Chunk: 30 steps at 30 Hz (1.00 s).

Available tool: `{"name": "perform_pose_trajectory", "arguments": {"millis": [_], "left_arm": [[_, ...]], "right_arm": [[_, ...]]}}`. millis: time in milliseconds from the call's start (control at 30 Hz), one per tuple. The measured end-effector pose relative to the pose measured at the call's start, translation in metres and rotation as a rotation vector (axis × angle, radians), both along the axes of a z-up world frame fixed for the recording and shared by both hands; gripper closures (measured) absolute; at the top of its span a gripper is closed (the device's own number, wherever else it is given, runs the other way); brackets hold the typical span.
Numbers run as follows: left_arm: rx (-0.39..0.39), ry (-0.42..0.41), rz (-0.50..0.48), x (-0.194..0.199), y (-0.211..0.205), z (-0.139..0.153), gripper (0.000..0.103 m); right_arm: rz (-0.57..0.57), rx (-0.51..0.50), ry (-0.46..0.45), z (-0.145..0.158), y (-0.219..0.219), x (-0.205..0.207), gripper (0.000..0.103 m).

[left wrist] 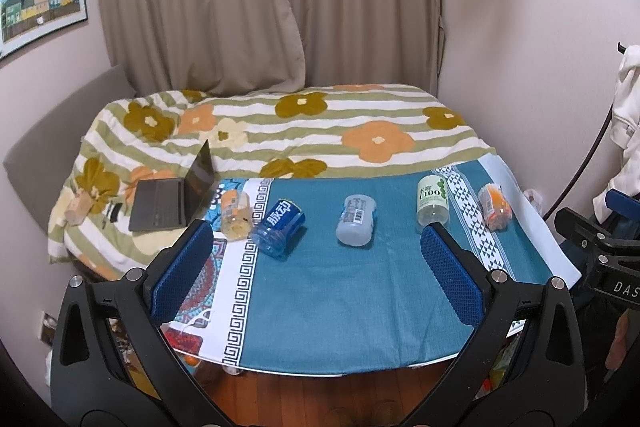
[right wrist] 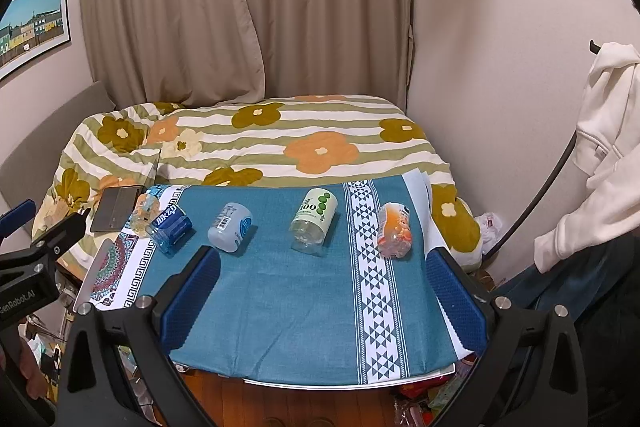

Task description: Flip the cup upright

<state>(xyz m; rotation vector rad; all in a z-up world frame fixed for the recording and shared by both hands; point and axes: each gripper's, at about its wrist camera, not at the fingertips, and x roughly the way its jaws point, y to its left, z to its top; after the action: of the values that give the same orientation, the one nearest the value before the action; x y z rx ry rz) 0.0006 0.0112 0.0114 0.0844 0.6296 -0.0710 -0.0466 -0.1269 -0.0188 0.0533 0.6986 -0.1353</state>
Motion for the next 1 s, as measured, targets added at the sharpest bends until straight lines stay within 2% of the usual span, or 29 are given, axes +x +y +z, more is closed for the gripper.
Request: {"name": "perform_pose_trajectory", "arguments": {"millis": [467,667,867,1000], "left_arm": [[-0.03,0.049,-0.021,0.022,0.016,-0.006,0.0],[-0.027,0.089,-0.058,0.037,0.027,-0.023,0.0],[-0.023,0.154,-0.04,0.058,0.022,-0.045,0.0],[-0.006,0.18,-0.009,0.074,0.012,-0.059,0.0]], "right_arm": [[-0.042,0.041,0.034,-0.001,0.002,0.015,0.0],[-0.093,0.116,0.081,-0.02,-0.01,0.029,0.0],[-0.124,0.163,0.13,-0.045,-0.037,0.051,0.0],[-0.132,0.159,0.166,-0.061,-0.062,0.073,0.001]]}}
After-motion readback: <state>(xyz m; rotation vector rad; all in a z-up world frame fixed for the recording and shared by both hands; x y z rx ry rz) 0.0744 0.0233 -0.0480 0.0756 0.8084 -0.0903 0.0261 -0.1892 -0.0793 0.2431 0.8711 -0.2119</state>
